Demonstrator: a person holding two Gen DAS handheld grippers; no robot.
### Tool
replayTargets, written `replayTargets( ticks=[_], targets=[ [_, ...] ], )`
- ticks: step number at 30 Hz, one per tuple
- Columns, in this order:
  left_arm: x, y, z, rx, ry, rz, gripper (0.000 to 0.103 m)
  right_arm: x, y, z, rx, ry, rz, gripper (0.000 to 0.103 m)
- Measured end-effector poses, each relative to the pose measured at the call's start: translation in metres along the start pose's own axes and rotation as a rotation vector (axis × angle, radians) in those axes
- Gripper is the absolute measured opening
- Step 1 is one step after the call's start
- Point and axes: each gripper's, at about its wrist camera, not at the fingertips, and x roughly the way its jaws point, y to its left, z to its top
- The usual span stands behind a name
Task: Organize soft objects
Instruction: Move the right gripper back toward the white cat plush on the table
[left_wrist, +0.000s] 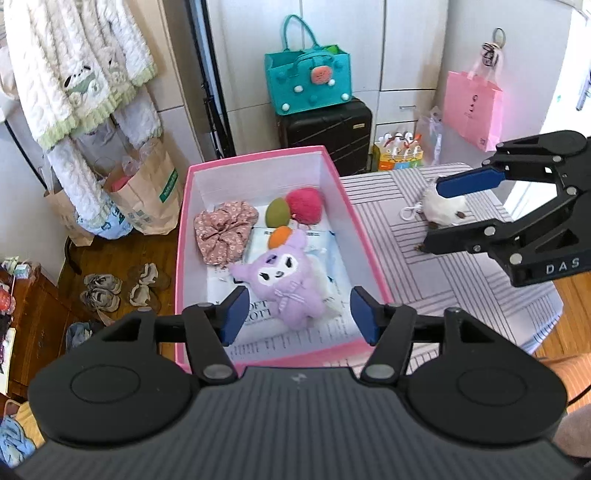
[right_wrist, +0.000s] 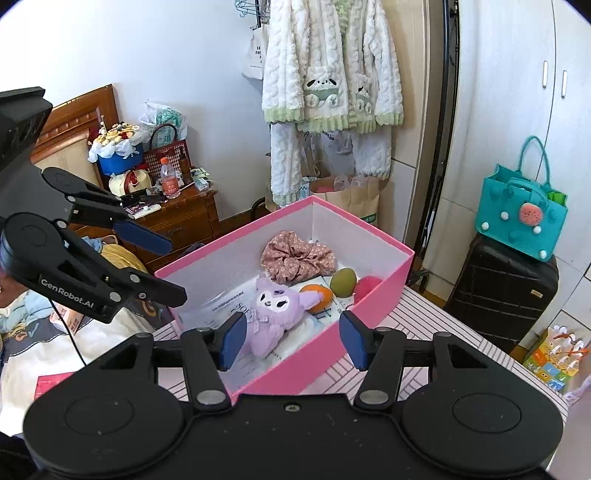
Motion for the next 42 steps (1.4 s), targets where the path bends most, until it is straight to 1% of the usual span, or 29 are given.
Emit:
replayTargets(
  ticks=[5,13,17,25,28,33,36,40,42],
  targets=[
    [-0.017,-0.017,-0.011,0.034,-0.015,-0.008,0.064,-0.026,0.005,-0.015,0.003,-0.015,0.000,0.063],
    [-0.036,-0.044,-0.032,0.108,-0.028,-0.022,0.068,-0.059,0.008,-0.048,0.013,-0.027,-0.032,0.064],
    [-0.039,-0.058,-0.040,0.134,-0.027,-0.049,0.071,-0.074,0.009,-0.065,0.016,-0.039,-0.047,0.066],
    [-0.035,-0.085,-0.054,0.161,-0.030,-0.110,0.073,-0.104,0.008,-0.104,0.031,-0.081,-0.075,0.072],
    [-0.031,-0.094,-0.059,0.152,-0.034,-0.133,0.074,-0.108,0.006,-0.119,0.039,-0.085,-0.090,0.074],
    [-0.022,-0.110,-0.070,0.162,-0.077,-0.158,0.074,-0.103,-0.003,-0.146,0.062,-0.081,-0.120,0.075],
    [-0.011,-0.121,-0.077,0.159,-0.112,-0.162,0.074,-0.098,-0.010,-0.160,0.065,-0.080,-0.150,0.077],
    [0.007,-0.132,-0.079,0.130,-0.144,-0.183,0.074,-0.089,-0.026,-0.175,0.090,-0.083,-0.154,0.079],
    [0.018,-0.137,-0.075,0.109,-0.159,-0.199,0.077,-0.084,-0.037,-0.179,0.094,-0.094,-0.176,0.081]
  ],
)
